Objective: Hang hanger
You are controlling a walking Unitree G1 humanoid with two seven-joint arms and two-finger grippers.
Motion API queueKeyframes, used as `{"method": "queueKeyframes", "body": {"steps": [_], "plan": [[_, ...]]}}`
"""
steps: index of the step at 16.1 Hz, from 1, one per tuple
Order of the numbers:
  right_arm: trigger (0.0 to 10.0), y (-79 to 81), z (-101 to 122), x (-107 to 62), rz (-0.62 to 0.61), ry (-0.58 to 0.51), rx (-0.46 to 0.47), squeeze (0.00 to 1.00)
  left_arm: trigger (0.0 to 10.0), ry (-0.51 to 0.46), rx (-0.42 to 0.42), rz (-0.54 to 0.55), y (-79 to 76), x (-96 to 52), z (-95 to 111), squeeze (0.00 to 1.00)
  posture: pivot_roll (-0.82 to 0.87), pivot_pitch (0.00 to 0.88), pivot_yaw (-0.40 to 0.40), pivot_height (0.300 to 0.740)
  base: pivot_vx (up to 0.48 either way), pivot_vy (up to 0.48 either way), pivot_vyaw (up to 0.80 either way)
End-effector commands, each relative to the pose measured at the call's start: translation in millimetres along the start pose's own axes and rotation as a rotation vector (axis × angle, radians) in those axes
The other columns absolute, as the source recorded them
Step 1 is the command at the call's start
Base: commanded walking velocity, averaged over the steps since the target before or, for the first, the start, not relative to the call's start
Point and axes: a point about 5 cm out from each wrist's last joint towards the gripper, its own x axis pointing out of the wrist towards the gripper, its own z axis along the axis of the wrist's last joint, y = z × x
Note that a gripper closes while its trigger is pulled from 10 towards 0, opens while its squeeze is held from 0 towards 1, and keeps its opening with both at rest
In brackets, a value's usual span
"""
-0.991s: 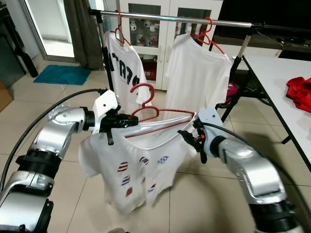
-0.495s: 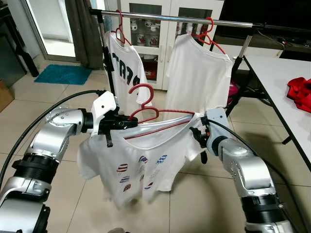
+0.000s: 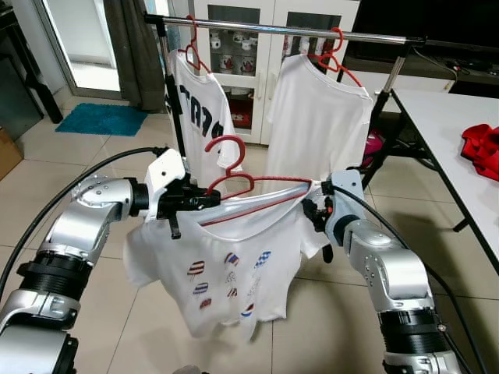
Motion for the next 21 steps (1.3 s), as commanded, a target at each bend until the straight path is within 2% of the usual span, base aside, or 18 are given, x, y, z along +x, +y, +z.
{"method": "queueKeyframes", "body": {"steps": [1,2,5,10,13,21], "plan": [[10.0,-4.6,-0.6,-3.1,-0.008,0.005,0.000,0.00,0.0,-0.002,0.038,0.034,6.4,-2.3,7.3,0.00,-0.14,0.000,-0.009,0.740,0.000,0.000,0.00],[10.0,-8.1,-3.4,-5.5,-0.013,0.022,-0.024,0.00,0.0,0.003,0.041,0.054,8.6,-1.6,7.1,0.00,-0.14,0.000,-0.009,0.740,0.000,0.000,0.00],[10.0,-11.5,-5.9,-8.8,-0.016,0.024,-0.006,0.00,0.0,-0.004,0.041,0.059,9.1,-1.1,8.1,0.00,-0.14,0.000,-0.007,0.740,0.000,0.000,0.00],[10.0,5.4,1.6,-2.7,0.047,-0.006,0.086,0.00,0.0,-0.023,0.039,0.039,8.2,2.4,11.7,0.00,-0.14,0.000,-0.007,0.740,0.000,0.000,0.00],[10.0,12.2,4.6,-0.1,0.071,-0.009,0.090,0.00,0.0,-0.023,0.040,0.035,8.2,2.0,12.0,0.00,-0.13,0.000,-0.003,0.740,0.000,0.000,0.00],[10.0,12.1,1.4,8.4,0.059,0.004,0.109,0.00,0.0,-0.036,0.042,-0.001,2.6,3.9,15.3,0.00,-0.13,0.000,-0.006,0.740,0.000,0.000,0.00]]}}
